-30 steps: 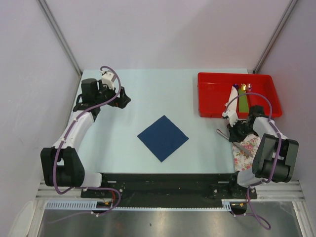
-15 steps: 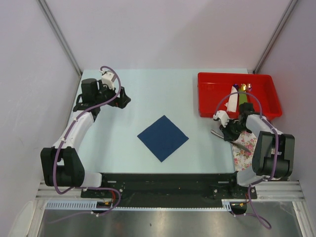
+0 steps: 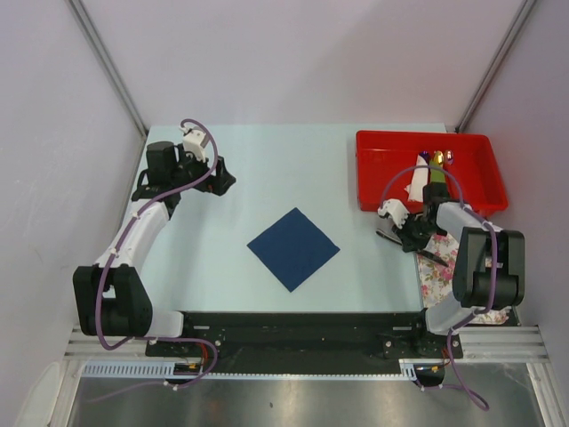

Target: Place the utensils on the paper napkin and roll it up

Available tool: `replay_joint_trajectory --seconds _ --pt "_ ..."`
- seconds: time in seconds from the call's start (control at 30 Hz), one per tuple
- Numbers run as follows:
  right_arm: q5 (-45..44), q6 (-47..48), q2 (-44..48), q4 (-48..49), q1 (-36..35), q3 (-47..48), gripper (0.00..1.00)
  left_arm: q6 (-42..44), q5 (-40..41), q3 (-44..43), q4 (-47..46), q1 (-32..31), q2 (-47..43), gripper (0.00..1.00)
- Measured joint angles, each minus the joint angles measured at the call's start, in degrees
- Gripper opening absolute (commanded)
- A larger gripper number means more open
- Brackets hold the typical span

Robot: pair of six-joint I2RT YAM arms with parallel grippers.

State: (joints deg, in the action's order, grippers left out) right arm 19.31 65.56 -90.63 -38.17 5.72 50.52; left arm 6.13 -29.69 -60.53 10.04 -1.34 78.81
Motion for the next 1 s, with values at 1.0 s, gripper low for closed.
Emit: replay_joint_trajectory --seconds 1.0 --pt "-5.6 10.1 17.7 -16.1 -56.7 16.5 0.00 6.0 -24.6 -3.1 31.1 -20.7 -0.9 0.83"
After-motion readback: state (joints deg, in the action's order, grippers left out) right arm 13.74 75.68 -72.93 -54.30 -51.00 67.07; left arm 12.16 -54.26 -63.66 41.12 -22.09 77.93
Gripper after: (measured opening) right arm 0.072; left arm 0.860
